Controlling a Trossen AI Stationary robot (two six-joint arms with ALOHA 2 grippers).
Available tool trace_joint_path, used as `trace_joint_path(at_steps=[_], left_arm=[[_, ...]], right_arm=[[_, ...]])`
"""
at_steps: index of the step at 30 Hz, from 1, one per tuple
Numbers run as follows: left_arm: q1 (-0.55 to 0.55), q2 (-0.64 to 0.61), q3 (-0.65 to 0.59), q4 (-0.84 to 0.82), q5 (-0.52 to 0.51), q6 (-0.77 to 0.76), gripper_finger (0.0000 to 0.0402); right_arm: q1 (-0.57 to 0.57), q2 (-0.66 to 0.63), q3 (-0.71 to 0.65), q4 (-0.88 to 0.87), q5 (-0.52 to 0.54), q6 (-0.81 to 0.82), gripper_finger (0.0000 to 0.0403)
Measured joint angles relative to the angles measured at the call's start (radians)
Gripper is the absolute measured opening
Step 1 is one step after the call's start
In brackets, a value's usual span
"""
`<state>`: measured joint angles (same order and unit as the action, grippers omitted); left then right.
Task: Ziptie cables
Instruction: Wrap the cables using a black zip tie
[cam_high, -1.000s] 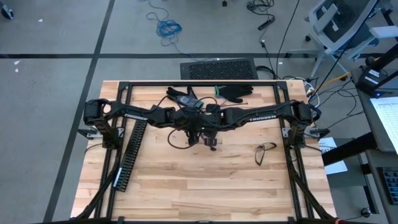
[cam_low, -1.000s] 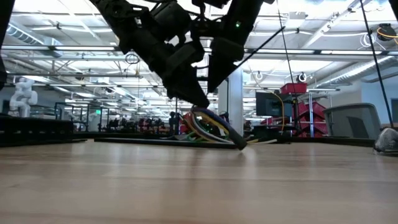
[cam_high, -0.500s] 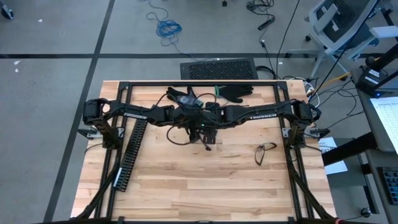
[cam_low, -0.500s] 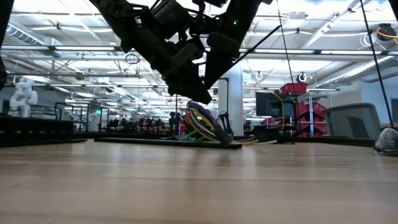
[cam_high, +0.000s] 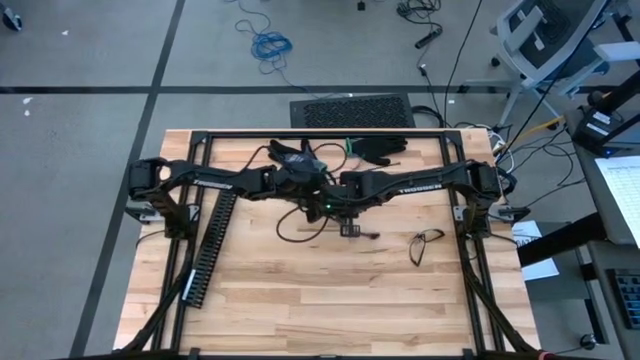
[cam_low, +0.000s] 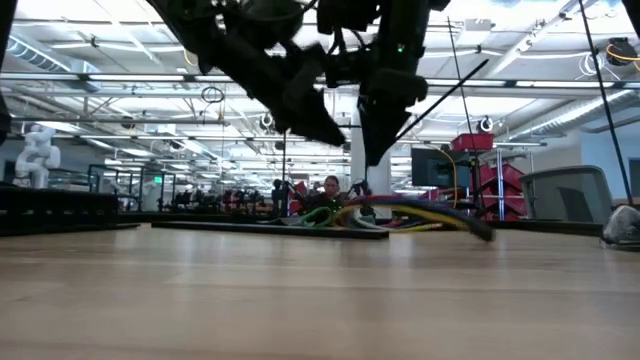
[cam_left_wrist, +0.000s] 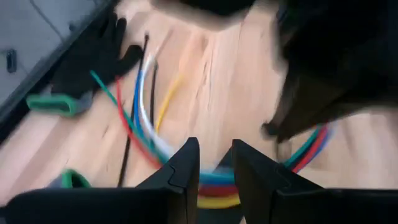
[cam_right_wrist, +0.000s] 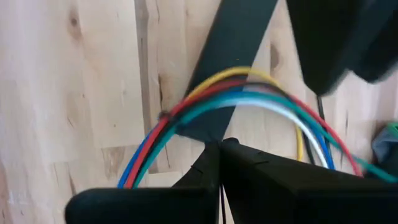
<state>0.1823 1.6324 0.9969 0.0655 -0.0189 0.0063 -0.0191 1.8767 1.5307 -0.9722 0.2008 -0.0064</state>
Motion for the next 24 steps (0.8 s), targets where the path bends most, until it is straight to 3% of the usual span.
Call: trace_joint_path(at_steps=[6,12,24], left_arm=[[0.001,0.004,-0.005,0.000,0.005,-0.027,0.0091],[-0.008,0.015,-0.005,-0.001,0.091,-0.124,0.0091],[-0.030,0.018,-0.081,0.026,0.071,-0.159,0.0091]], right_arm=[[-0.001,-0.003,0.002,0.025,0.002,-0.001,0.0000],[-0.007,-0.003,0.002,0.045,0.009,-0.004,0.0000],[-0.013,-0.006,0.003,0.094,0.010,-0.012,0.0000]])
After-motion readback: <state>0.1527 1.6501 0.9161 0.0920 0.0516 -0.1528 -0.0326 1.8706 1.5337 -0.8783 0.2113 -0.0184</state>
